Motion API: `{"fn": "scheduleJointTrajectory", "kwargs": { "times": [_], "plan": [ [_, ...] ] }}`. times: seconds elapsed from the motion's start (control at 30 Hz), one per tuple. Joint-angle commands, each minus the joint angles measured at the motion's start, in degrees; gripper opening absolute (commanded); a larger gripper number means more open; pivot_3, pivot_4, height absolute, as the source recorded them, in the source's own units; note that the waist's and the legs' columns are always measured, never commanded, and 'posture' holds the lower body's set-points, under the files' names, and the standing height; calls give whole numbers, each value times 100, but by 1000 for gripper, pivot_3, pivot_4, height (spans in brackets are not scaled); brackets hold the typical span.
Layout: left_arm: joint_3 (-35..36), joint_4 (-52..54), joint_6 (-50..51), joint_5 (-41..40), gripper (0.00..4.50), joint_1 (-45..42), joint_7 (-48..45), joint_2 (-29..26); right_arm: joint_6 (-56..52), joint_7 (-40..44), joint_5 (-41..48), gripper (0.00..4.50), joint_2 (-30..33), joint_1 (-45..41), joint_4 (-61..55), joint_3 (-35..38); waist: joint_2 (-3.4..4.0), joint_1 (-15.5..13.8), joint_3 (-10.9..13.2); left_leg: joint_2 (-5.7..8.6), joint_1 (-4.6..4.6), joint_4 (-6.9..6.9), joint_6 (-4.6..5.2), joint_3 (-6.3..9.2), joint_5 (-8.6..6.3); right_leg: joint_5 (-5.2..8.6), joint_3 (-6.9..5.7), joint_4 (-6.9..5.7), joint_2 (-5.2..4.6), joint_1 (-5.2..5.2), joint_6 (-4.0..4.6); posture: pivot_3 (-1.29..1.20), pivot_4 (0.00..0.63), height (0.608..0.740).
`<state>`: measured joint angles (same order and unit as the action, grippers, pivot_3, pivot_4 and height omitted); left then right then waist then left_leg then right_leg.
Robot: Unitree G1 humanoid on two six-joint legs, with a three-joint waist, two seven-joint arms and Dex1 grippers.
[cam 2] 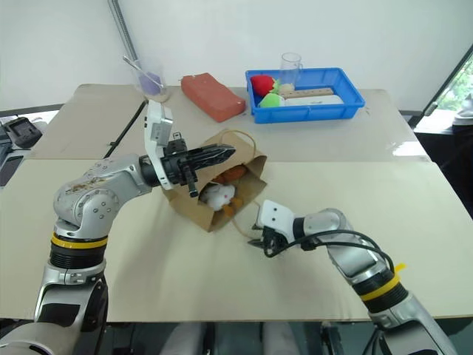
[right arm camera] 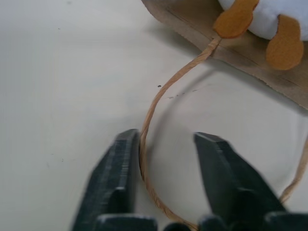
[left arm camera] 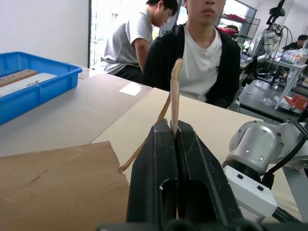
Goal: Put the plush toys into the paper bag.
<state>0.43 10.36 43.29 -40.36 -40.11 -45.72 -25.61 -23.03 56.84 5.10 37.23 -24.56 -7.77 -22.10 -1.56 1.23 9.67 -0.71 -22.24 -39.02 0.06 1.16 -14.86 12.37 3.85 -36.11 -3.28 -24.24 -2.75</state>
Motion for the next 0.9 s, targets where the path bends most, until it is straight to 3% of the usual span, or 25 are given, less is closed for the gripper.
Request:
{"fn": "scheduleJointTrajectory", "kwargs": {
  "times": [0.03, 0.1, 0.37, 0.53, 0.73, 0.9],
  "plan": [
    [139, 216, -3, -72, 0, 11, 3, -75, 123, -41, -278, 509, 6, -81, 176, -56, 0, 1, 0, 0, 2, 0, 0, -1, 0, 0, 0, -1, 0, 1, 0, 0, 150, 740],
    [146, 220, 0, -72, 0, 19, 2, -89, 212, -37, -303, 47, -4, -91, 181, -24, 0, -1, 0, 0, 3, 0, 0, -1, 0, 0, 0, -2, 0, 2, 0, 0, 150, 740],
    [100, -253, -340, 249, 0, -213, -424, -487, -34, 479, 344, 47, 526, -395, -550, 854, 0, -25, 0, 1, -5, 0, -1, -1, 0, 0, 0, 1, -1, -5, 0, 0, 150, 740],
    [60, -1454, -1120, 822, 0, -962, -945, -757, -87, 1176, 813, 47, 1225, -1316, -706, 1419, 1, -21, 3, 1, -6, 0, 0, -1, 0, 0, -1, 4, 1, -5, 0, 0, 150, 740],
    [-29, -3078, -2144, 1453, 0, -1903, -1338, -581, 222, 1641, 733, 47, 1510, -2352, -229, 1391, 1, -30, 3, 0, -10, 3, 2, -5, -1, 1, -5, 12, 0, -5, 0, 0, 150, 740],
    [-18, -3680, -2587, 1691, 0, -2175, -1462, -304, 320, 1856, 708, 47, 1572, -2722, -139, 1387, 1, -37, 3, 2, -33, 1, 5, -8, -2, 1, -6, 11, -3, -22, -3, 0, 150, 740]
  ]
}}
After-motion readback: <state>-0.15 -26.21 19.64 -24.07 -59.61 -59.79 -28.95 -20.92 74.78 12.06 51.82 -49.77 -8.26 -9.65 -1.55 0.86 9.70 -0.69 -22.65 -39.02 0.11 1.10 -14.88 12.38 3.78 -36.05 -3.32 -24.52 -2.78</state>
